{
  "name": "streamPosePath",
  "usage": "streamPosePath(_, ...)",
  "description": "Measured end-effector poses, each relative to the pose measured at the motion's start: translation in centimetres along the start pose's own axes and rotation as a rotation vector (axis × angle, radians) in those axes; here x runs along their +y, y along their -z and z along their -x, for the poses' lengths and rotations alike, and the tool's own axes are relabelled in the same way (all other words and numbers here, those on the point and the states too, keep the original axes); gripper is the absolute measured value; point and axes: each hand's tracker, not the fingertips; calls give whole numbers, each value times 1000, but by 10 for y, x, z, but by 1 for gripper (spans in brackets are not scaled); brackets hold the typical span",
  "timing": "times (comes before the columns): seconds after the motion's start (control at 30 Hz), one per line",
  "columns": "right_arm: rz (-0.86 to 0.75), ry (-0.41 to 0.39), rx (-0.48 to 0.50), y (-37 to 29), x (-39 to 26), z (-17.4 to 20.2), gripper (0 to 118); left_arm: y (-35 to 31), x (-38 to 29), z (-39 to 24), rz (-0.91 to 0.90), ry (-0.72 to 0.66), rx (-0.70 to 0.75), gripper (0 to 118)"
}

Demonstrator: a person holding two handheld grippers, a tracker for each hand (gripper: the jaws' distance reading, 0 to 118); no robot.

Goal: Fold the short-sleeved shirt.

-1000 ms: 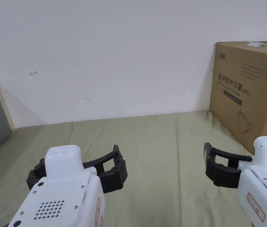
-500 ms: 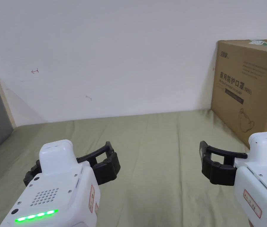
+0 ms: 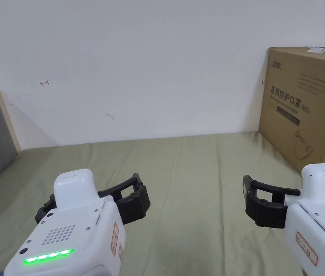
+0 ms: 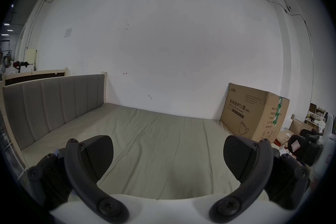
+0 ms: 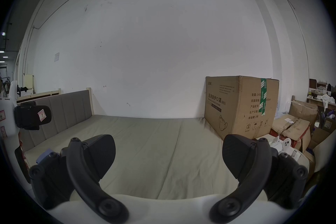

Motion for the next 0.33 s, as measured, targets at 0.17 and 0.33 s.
streamPosePath(0.17, 10, -2, -2, 0, -3, 1, 117, -3, -1, -2, 12, 2, -29, 118)
streamPosePath(0.33, 18, 14, -5, 3, -6, -2, 117, -1, -6, -6, 10, 21, -29, 118)
